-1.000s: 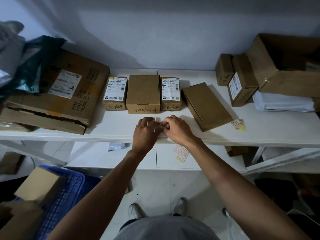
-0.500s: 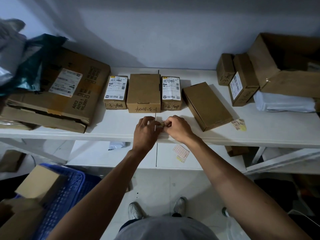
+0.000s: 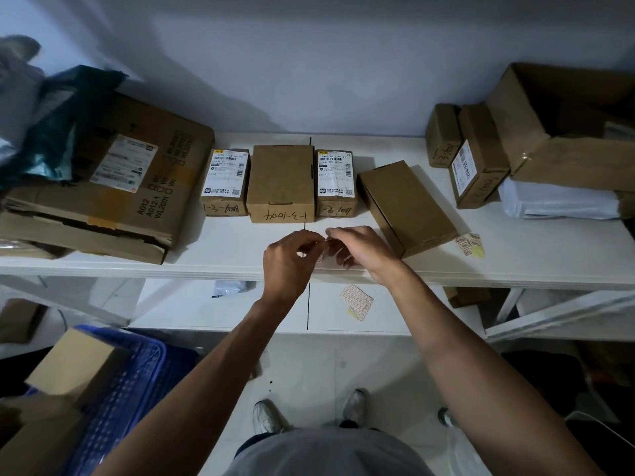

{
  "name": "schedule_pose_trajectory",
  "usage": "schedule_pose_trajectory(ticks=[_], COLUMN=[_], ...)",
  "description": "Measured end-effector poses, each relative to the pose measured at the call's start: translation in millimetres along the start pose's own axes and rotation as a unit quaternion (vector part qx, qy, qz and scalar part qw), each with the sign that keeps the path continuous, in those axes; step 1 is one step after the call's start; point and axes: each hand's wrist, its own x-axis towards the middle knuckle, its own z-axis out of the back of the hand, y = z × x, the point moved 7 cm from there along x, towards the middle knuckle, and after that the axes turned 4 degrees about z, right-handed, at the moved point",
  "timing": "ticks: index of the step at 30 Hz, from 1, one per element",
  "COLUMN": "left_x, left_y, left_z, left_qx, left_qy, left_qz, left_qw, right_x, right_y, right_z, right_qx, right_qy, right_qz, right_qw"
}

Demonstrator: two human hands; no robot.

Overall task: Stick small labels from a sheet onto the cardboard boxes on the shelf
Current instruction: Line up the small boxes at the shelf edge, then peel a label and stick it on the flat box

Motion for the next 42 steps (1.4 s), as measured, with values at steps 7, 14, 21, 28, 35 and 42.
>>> schedule_pose_trajectory(ticks=[7, 14, 21, 28, 35, 42], left_x=[2, 1, 5, 2, -6, -5], left_y=[-9, -15, -22, -25, -30, -34], left_z=[4, 3, -16, -45, -62, -64], left_qx=[0.039, 0.041, -0.018, -0.233, -0.279, -0.279], left_qy=[-0.016, -0.019, 0.017, 0.070, 0.075, 0.108], left_qz=[-0.015, -0.010, 0.057, 0.244, 0.322, 0.320], left_qw=[0.999, 0.999, 0.998, 0.939, 0.902, 0.899], right_x=[0, -4, -13, -23, -34, -41], right_y=[5, 11, 14, 10, 10, 13], right_z=[9, 16, 37, 65, 82, 83], right_qx=[0.036, 0.045, 0.044, 0.060, 0.057, 0.049], right_qy=[-0.010, -0.016, -0.040, -0.066, -0.079, -0.087], right_qz=[0.017, 0.041, 0.064, 0.081, 0.093, 0.096], right_qw=[0.999, 0.998, 0.996, 0.993, 0.991, 0.990])
